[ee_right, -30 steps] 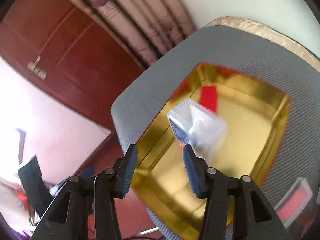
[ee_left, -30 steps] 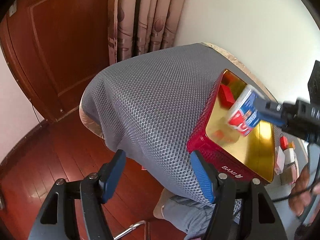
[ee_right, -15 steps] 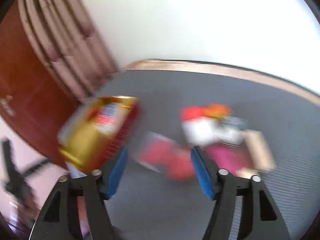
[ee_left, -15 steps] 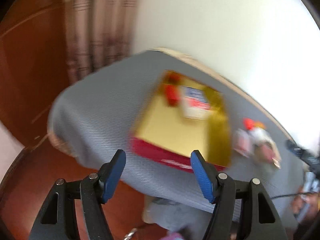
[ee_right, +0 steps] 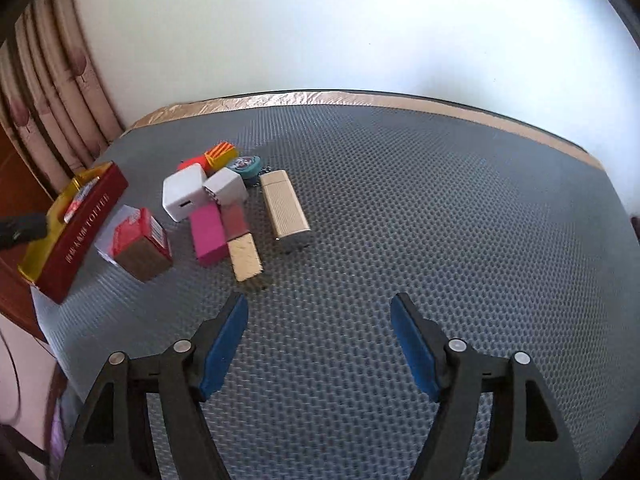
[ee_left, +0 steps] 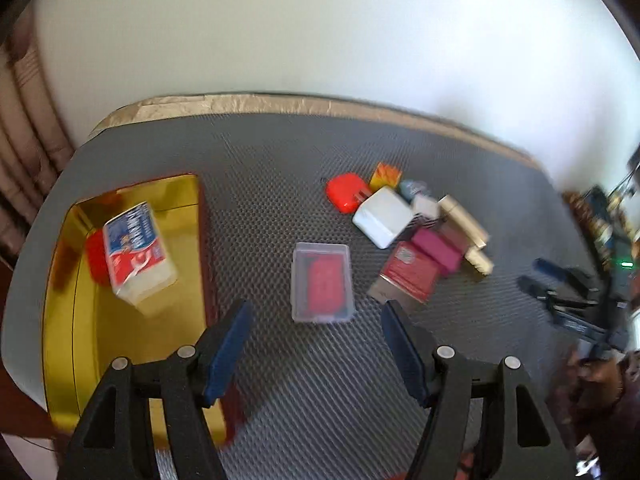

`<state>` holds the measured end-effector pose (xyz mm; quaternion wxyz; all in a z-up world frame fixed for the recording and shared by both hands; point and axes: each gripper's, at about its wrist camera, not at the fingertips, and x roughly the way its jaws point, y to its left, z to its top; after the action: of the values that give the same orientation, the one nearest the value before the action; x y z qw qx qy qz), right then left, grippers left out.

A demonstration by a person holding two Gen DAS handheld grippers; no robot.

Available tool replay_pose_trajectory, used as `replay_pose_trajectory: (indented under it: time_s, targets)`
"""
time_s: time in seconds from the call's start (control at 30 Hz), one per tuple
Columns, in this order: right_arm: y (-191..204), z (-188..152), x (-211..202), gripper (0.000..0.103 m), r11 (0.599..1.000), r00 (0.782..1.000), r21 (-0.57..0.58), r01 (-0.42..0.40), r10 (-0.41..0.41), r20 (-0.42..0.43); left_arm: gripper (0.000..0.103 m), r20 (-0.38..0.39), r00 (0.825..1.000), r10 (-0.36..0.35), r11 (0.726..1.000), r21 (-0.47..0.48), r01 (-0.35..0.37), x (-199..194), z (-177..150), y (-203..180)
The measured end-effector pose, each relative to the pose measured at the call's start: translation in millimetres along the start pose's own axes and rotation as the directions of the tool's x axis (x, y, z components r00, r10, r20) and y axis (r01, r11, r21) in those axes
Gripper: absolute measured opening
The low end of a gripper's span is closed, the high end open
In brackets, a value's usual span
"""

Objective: Organize rigid objects
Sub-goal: 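Move the left gripper back to the clear box with the red card, then grasp the clear red-card box with the left gripper and carry it to the tin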

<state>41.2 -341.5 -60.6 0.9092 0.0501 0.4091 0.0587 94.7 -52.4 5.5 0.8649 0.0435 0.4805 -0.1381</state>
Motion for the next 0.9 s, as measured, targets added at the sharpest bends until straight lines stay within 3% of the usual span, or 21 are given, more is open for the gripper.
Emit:
replay_pose_trajectory:
  time_s: [0.3, 0.6, 0.83, 0.9]
  targets:
    - [-24.3, -9.6, 13.1, 0.074, 0.996, 0.997, 0.067, -0.066, 0.069, -0.035, 0.069, -0.143, 0.989, -0.043, 0.994, 0.089, 0.056, 52.5, 16.2, -5.0]
    - [-21.0, -10.6, 14.5, 0.08, 0.994, 0.995, 0.059, -0.089, 0.091, -0.039, 0.069, -0.222, 0.975, -0.012, 0.992, 0.119, 0.039, 89.8, 26.5, -6.6]
    - [-16.7, -10.0, 15.1, 0.087, 0.994, 0.994, 0.048, -0.095, 0.097, -0.043, 0.069, -0.183, 0.982, 0.039, 0.989, 0.144, -0.012, 97.6, 29.2, -13.2]
    - [-16.0, -10.3, 15.1, 0.088, 0.994, 0.994, 0.047, -0.095, 0.097, -0.042, 0.061, -0.188, 0.982, 0.032, 0.991, 0.133, -0.007, 101.0, 27.4, -14.9]
